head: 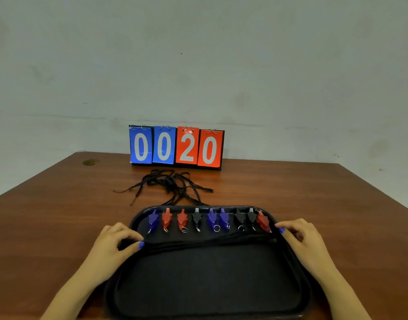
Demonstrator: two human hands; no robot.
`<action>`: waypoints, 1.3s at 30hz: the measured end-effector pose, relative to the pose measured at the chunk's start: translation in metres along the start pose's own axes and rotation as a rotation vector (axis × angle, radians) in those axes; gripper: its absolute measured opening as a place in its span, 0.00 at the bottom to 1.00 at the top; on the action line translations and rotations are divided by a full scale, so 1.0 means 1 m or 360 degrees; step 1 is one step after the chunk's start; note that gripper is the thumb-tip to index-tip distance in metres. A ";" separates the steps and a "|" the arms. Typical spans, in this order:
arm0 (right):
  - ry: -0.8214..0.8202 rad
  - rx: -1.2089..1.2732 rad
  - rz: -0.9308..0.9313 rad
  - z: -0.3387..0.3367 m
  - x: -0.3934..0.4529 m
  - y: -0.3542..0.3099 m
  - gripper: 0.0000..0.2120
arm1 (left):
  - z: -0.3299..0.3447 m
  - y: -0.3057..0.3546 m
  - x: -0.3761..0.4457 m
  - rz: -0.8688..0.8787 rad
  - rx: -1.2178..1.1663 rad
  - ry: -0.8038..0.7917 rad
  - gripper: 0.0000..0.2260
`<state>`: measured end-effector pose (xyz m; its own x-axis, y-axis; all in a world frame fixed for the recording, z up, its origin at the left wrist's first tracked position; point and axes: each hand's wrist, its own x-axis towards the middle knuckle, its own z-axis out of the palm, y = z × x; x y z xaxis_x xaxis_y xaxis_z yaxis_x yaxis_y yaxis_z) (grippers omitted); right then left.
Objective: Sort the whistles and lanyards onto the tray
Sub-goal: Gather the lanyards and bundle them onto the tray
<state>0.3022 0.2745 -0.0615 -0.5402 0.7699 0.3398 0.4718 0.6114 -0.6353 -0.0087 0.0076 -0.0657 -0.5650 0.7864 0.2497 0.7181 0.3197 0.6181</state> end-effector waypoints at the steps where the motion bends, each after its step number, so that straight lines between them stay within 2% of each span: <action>1: 0.0000 0.0016 0.0006 0.000 -0.001 0.002 0.16 | 0.000 -0.001 0.000 -0.0020 -0.0001 0.0006 0.07; 10: -0.0096 -0.0045 0.0094 0.003 -0.004 0.007 0.05 | 0.001 -0.002 0.001 -0.0159 -0.0093 0.0051 0.06; 19: -0.0075 0.0197 0.0221 0.001 -0.007 -0.001 0.08 | -0.001 0.000 0.001 -0.0197 -0.0129 -0.0003 0.06; 31: -0.0047 0.0254 0.0309 0.002 -0.006 0.001 0.04 | 0.002 -0.002 0.000 -0.0218 -0.0103 0.0133 0.16; 39: -0.0095 0.0295 0.0348 -0.001 -0.009 -0.004 0.03 | 0.002 0.000 0.000 -0.0260 -0.0085 0.0304 0.15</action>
<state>0.3061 0.2655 -0.0611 -0.4824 0.8642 0.1427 0.4493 0.3840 -0.8066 -0.0080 0.0080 -0.0674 -0.7419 0.6107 0.2767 0.5915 0.4019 0.6990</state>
